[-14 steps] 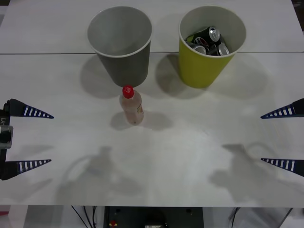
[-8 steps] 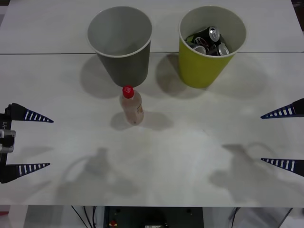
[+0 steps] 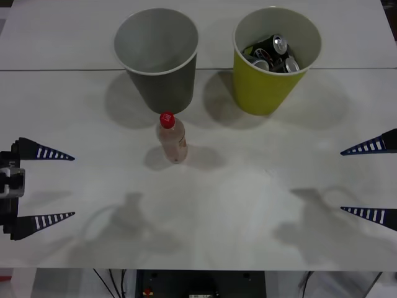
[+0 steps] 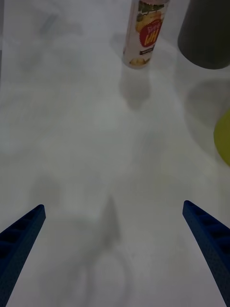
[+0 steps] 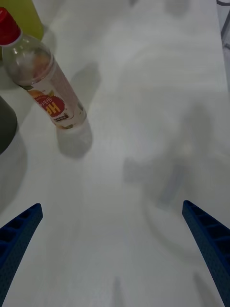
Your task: Put the can into the green bin and the plastic bottle into the gray bin
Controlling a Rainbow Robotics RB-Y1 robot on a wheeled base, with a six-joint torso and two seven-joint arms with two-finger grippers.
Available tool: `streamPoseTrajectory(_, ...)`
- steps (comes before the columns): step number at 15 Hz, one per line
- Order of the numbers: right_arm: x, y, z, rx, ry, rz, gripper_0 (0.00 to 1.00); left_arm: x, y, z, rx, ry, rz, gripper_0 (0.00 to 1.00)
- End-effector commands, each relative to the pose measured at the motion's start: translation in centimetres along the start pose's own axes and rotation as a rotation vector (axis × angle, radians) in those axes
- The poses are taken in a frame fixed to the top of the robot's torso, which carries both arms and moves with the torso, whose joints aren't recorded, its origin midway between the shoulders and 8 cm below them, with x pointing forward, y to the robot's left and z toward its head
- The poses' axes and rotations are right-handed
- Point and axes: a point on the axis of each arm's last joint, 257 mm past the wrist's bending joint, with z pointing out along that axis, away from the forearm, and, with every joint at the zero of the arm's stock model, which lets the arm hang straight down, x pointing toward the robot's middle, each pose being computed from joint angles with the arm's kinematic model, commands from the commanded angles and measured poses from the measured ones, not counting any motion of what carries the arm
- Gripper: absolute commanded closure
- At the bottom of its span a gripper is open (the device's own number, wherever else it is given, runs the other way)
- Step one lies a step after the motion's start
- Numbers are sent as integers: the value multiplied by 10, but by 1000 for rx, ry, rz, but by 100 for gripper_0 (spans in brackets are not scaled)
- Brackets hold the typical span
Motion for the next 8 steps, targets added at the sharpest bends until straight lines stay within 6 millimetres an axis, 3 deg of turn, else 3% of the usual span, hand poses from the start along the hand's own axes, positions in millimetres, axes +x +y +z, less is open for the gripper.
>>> streamPoseTrajectory(1, 0, 0, 0, 0, 0, 0, 0, -5, 3, 8, -47, -46, -64, 0)
streamPoseTrajectory(8, 0, 0, 0, 0, 0, 0, 0, -11, 12, 49, -122, -220, -289, 0)
